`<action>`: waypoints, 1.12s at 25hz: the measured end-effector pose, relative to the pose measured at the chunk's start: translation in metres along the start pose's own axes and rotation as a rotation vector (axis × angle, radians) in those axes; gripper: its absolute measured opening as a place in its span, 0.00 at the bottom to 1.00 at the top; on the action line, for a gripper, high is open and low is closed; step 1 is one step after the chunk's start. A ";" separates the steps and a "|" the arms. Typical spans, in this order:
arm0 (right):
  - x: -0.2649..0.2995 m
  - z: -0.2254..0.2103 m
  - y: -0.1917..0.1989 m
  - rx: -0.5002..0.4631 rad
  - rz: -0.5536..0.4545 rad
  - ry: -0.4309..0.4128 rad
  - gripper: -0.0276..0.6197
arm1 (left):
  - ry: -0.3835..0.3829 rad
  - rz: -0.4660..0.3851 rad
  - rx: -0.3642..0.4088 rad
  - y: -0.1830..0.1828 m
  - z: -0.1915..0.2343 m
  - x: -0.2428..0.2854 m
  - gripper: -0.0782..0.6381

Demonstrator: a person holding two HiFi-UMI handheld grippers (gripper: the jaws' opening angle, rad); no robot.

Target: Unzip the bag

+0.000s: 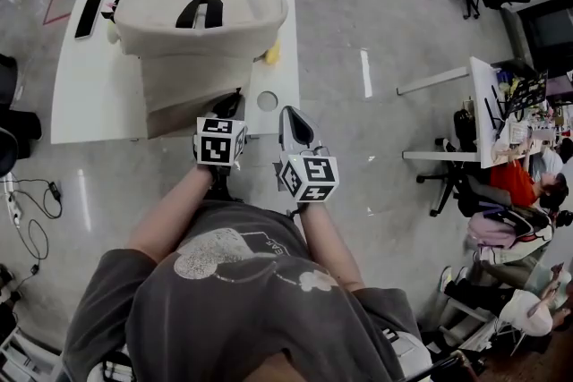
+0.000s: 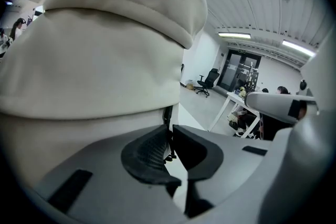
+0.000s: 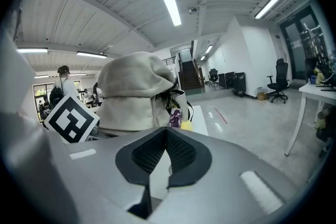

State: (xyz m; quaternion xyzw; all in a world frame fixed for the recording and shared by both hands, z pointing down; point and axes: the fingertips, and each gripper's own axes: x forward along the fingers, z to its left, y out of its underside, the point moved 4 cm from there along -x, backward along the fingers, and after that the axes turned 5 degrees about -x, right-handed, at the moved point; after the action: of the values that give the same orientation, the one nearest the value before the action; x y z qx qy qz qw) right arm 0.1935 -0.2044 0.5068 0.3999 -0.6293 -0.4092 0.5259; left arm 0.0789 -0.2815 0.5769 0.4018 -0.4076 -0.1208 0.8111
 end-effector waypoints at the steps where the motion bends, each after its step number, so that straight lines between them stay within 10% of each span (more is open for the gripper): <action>1: 0.002 -0.001 0.000 -0.001 0.000 0.003 0.04 | 0.015 0.003 -0.002 0.000 0.000 0.000 0.17; 13: 0.027 0.003 0.000 -0.003 0.008 -0.021 0.04 | 0.152 -0.052 0.074 -0.002 -0.001 -0.042 0.16; 28: 0.087 0.039 0.030 -0.158 0.236 -0.494 0.24 | 0.121 -0.072 0.094 -0.010 -0.007 -0.063 0.16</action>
State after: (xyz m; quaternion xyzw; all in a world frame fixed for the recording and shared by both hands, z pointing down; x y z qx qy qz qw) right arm 0.1420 -0.2714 0.5599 0.1700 -0.7468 -0.4777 0.4303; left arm 0.0453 -0.2516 0.5318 0.4605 -0.3482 -0.1061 0.8096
